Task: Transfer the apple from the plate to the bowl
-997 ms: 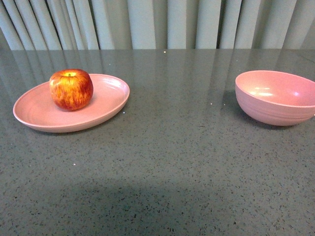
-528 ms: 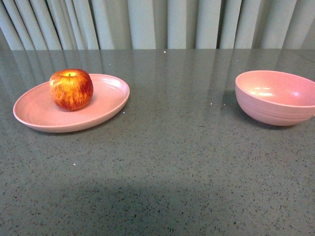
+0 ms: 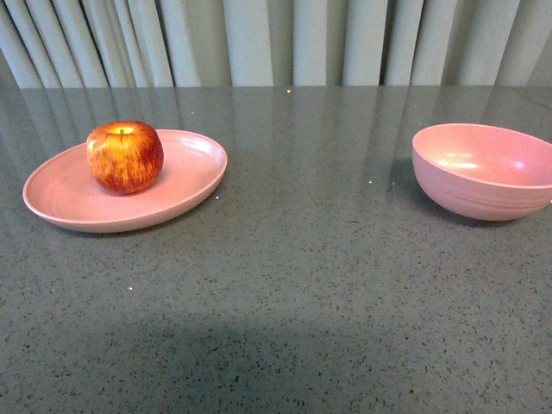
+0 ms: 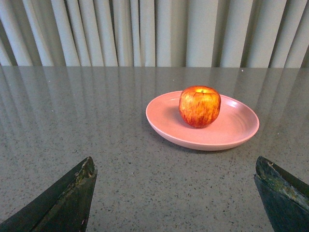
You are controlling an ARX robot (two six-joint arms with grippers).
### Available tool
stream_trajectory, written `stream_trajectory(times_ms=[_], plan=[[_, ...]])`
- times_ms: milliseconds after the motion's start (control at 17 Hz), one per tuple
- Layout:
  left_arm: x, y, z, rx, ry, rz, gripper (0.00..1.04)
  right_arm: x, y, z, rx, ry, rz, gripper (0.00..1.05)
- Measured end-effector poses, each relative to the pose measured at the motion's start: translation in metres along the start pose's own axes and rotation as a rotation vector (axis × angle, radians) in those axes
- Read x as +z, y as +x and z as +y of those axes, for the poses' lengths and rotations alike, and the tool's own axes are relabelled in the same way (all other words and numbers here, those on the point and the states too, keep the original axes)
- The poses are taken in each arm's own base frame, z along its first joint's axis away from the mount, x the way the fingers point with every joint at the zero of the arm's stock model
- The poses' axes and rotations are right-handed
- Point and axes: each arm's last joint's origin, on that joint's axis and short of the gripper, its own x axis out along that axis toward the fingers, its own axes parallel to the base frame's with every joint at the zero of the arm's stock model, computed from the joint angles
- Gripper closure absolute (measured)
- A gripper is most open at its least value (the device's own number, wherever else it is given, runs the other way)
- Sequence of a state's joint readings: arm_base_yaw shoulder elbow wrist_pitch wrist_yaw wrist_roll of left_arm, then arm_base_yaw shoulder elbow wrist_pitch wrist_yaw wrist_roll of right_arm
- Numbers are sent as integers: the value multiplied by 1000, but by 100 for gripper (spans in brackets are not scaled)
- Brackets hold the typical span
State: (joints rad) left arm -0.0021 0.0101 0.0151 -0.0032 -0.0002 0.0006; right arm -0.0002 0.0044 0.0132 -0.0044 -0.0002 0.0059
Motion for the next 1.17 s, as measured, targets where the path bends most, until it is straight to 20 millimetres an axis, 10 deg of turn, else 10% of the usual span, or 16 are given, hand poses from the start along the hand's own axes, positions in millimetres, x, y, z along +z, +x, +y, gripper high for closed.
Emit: stream_trajectory(times_ms=[997, 1173], plan=[[0, 0, 0, 0, 0, 0, 7, -2, 2, 1, 38, 112, 193, 7], [0, 0, 0, 0, 0, 0, 7, 49, 9, 0, 48, 183, 54, 7]])
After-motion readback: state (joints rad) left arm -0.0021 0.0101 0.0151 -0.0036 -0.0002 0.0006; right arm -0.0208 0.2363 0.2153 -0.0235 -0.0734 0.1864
